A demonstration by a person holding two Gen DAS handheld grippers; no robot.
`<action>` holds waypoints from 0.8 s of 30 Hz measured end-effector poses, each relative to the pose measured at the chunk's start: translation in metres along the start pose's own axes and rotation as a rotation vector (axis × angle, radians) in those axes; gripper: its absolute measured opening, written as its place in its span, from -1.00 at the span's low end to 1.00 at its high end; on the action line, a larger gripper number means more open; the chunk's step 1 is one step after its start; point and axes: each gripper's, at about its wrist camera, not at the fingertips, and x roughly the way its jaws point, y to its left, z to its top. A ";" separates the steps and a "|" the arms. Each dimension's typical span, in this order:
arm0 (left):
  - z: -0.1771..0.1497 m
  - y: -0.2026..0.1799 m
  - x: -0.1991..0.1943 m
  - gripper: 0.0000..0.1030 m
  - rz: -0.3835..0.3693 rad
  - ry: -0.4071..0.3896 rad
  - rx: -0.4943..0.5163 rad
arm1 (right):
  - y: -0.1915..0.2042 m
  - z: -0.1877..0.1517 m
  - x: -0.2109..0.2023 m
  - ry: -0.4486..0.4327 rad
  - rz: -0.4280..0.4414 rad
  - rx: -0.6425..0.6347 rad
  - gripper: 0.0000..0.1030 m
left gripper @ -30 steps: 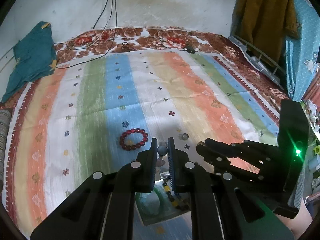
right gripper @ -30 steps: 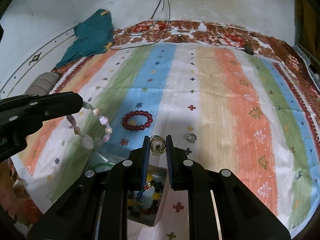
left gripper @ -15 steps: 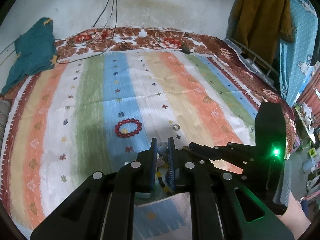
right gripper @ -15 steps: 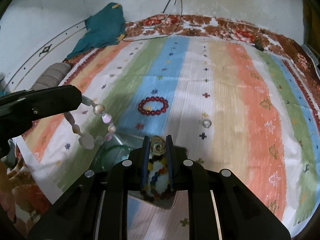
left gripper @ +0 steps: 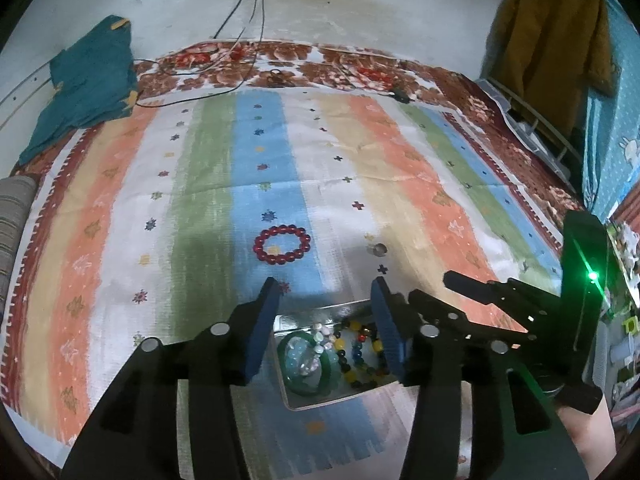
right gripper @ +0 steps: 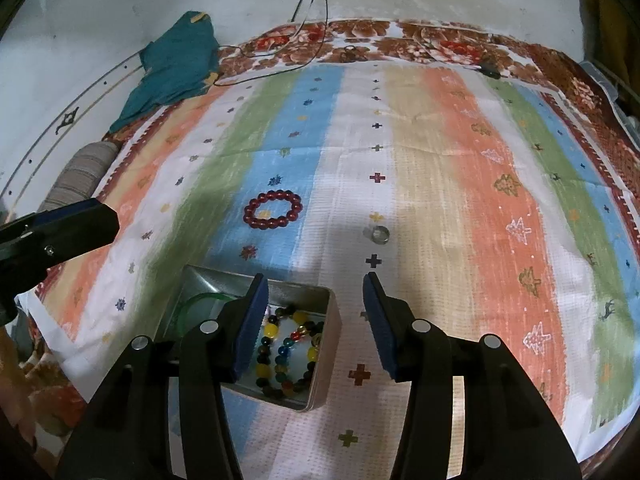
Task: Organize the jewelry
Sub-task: 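Open both tools over the tin, releasing the ring and white-pink bracelet, then move right tool to second silver ring while left tool reaches dark-red bracelet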
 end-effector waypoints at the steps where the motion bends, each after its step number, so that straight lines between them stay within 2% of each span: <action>1: 0.000 0.001 0.000 0.04 0.001 0.001 -0.004 | -0.001 0.000 -0.001 -0.003 0.003 0.003 0.03; 9: 0.002 0.008 0.009 0.22 0.054 0.021 -0.015 | -0.013 0.007 -0.008 -0.027 0.014 0.039 0.27; 12: 0.004 0.012 0.013 0.37 0.072 0.024 -0.019 | -0.016 0.008 -0.009 -0.029 0.013 0.047 0.35; 18: 0.007 0.024 0.023 0.52 0.071 0.057 -0.062 | -0.022 0.014 -0.007 -0.020 -0.011 0.029 0.47; 24: 0.009 0.031 0.032 0.62 0.106 0.070 -0.067 | -0.027 0.018 -0.003 -0.005 -0.012 0.027 0.54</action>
